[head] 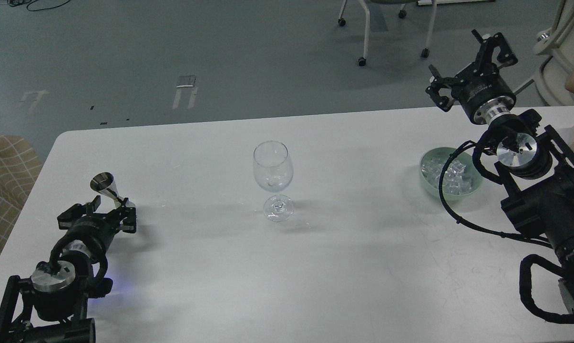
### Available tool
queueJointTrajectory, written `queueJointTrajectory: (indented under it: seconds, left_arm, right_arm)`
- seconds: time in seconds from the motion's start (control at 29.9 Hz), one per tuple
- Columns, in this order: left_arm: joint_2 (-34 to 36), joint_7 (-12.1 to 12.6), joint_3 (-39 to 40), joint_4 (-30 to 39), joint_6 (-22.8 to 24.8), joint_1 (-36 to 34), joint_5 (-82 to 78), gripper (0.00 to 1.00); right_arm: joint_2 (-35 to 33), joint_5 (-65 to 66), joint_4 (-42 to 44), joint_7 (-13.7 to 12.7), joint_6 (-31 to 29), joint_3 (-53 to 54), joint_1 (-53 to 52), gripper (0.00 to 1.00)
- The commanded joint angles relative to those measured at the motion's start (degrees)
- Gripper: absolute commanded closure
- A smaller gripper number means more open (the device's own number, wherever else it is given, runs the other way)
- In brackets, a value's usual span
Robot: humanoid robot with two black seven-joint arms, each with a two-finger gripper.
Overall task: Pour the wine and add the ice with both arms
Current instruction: 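Lift the jigger upright off the table with the left gripper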
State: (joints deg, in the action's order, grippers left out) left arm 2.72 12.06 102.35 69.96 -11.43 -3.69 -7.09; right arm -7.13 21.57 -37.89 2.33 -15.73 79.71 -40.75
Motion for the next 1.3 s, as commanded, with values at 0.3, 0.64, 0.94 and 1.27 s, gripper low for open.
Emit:
queueJointTrajectory:
  seconds: [0.3,0.64,0.94,1.27]
  left_arm:
    - [0.0,-0.1,-0.1,0.1,0.3,-0.2,0.0,0.41]
    - [0.1,-0.5,-0.2,0.0,1.9,-1.2,0.2,0.41]
    - [0.3,-0.7,0.0,-1.0,1.9,-2.3,0.3,0.41]
    - [0.4,-0.5,0.4,-4.7,7.8,-3.3,0.4,0.45]
  right_arm:
    - [0.1,0.0,-0.1,0.0,0.0,0.0,0.1,0.0]
    - [0.0,0.0,-0.1,0.0,0.0,0.0,0.1,0.0]
    - [0.0,0.0,-0.1,0.0,0.0,0.0,0.1,0.0]
    - [0.0,0.0,-0.2,0.0,0.0,0.0,0.1,0.0]
